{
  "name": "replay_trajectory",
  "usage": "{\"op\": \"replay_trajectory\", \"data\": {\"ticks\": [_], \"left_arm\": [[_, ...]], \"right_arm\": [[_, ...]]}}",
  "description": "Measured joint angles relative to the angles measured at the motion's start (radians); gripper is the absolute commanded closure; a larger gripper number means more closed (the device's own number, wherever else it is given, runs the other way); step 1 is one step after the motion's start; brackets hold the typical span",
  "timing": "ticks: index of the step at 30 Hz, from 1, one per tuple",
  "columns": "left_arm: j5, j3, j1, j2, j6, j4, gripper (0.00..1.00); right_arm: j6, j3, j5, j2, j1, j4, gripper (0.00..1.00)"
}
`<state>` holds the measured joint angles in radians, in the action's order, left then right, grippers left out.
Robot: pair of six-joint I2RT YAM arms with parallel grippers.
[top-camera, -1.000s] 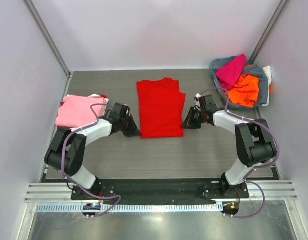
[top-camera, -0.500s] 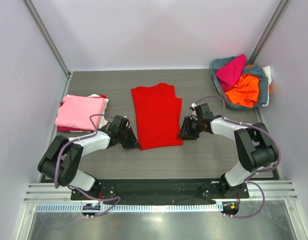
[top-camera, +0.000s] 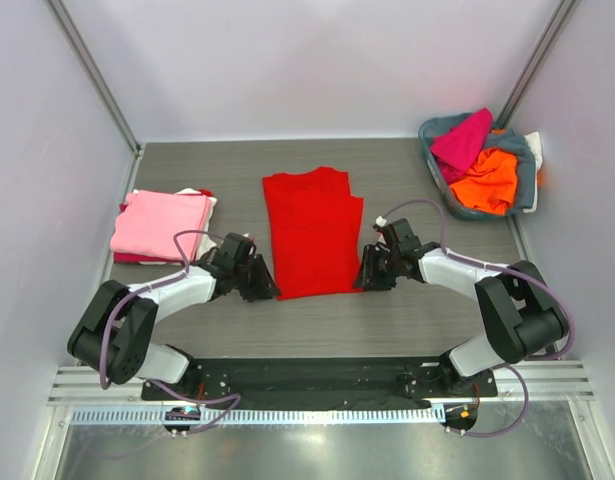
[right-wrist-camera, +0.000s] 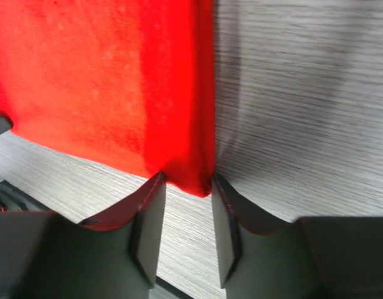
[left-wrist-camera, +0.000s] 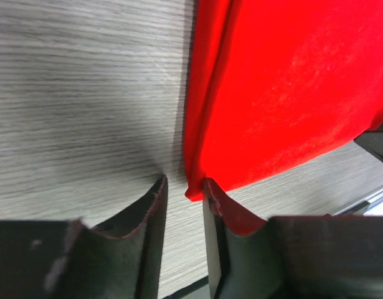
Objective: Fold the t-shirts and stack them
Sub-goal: Fold the tshirt
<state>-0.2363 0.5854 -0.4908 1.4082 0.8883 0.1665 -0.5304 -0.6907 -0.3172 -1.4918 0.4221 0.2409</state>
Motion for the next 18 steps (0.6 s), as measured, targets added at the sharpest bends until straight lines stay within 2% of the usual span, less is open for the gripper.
{"op": "replay_trajectory", "data": {"ticks": [4, 11, 14, 15, 17, 18], "left_arm": [[0.0, 0.0, -0.016, -0.009, 0.009, 0.003, 0.6], [-0.012, 0.0, -0.036, -0.003, 0.029, -0.003, 0.61], [-0.029, -0.001, -0.039, 0.018, 0.045, -0.033, 0.7], [-0.04, -0.002, -0.039, 0.03, 0.053, -0.05, 0.83], [-0.056, -0.007, -0.039, 0.059, 0.066, -0.09, 1.0], [-0.066, -0.008, -0.039, 0.072, 0.071, -0.107, 1.0]], "right_arm": [[-0.002, 0.007, 0.016, 0.001, 0.0, -0.002, 0.78], [-0.006, 0.016, 0.023, 0.001, 0.003, -0.01, 0.86], [-0.01, 0.019, 0.024, 0.001, 0.004, -0.015, 0.89], [-0.012, 0.022, 0.024, 0.002, 0.004, -0.017, 0.9], [-0.018, 0.029, 0.025, 0.01, 0.005, -0.023, 0.94], [-0.018, 0.031, 0.027, 0.012, 0.006, -0.023, 0.96]]}}
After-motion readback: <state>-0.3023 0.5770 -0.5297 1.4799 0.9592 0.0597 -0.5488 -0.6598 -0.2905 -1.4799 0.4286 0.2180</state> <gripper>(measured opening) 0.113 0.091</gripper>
